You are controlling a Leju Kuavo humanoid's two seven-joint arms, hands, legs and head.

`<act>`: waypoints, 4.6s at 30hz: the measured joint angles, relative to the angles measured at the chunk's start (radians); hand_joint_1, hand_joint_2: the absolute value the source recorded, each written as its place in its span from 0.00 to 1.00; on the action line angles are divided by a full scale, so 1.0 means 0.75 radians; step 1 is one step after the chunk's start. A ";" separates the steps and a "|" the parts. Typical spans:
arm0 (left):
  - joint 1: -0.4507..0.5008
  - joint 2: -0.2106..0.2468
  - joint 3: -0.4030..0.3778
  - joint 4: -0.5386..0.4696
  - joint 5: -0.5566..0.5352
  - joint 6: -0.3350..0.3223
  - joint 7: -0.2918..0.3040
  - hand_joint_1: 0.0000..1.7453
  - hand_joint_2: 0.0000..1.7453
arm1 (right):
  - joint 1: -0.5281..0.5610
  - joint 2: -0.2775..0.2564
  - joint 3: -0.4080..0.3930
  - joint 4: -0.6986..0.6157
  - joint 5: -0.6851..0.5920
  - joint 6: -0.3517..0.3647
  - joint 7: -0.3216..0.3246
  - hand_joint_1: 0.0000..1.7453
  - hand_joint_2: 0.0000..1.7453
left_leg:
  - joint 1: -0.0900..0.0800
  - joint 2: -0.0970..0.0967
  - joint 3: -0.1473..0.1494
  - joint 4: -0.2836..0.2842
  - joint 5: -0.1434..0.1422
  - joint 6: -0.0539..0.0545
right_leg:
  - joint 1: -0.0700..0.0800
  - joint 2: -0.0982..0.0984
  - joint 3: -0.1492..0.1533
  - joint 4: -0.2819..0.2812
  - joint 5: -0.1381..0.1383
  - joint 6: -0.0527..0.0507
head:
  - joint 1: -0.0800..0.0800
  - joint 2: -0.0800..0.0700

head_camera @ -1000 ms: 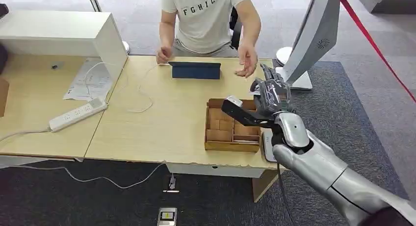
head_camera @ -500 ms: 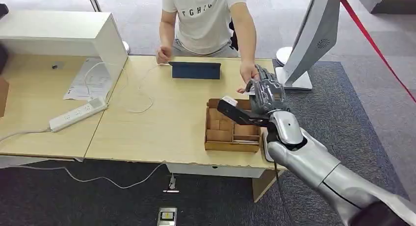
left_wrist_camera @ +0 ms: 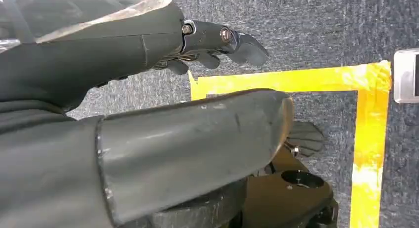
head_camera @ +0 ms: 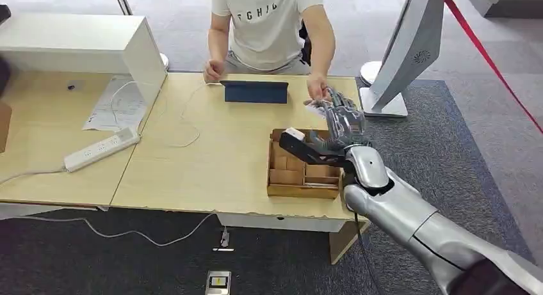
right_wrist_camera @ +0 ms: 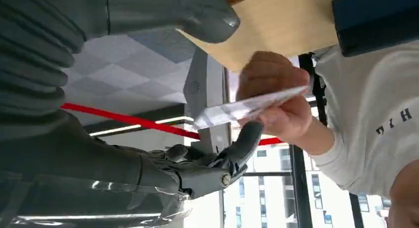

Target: Pass the card to the sensor for recognition and then transmit it.

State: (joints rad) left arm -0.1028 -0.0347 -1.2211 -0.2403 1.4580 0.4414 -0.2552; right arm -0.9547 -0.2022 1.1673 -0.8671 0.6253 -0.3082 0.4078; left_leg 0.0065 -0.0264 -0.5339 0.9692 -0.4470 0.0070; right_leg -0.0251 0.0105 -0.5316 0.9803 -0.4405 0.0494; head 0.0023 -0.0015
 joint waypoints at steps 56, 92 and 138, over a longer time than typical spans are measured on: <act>0.006 -0.007 0.100 0.000 0.067 0.059 -0.025 0.00 0.00 | 0.852 -0.356 -0.364 -1.004 0.327 -0.107 0.121 0.00 1.00 | 0.000 0.003 0.000 0.001 -0.001 0.001 | 0.000 0.001 0.000 -0.001 0.000 0.000 | 0.001 0.000; 0.001 -0.006 0.100 0.000 0.079 0.050 -0.001 0.00 0.00 | 0.653 -0.199 -0.300 -0.732 0.726 0.261 0.235 0.00 1.00 | 0.000 0.002 0.000 0.001 -0.001 0.001 | 0.001 0.001 0.000 -0.001 0.000 0.000 | 0.001 0.000; 0.001 0.010 0.100 0.001 0.029 0.020 0.017 0.00 0.00 | 0.677 -0.145 -0.242 -0.679 0.657 0.395 0.253 0.00 1.00 | 0.000 0.002 0.000 0.001 -0.001 0.001 | 0.001 0.001 0.000 -0.001 0.000 0.000 | 0.001 0.000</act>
State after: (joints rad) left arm -0.1024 -0.0275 -1.1460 -0.2399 1.4797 0.4566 -0.2422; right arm -0.4468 -0.3109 0.9861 -1.3760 1.1181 -0.0118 0.5978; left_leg 0.0066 -0.0246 -0.5341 0.9696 -0.4475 0.0074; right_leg -0.0247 0.0115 -0.5315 0.9795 -0.4404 0.0494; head 0.0027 -0.0015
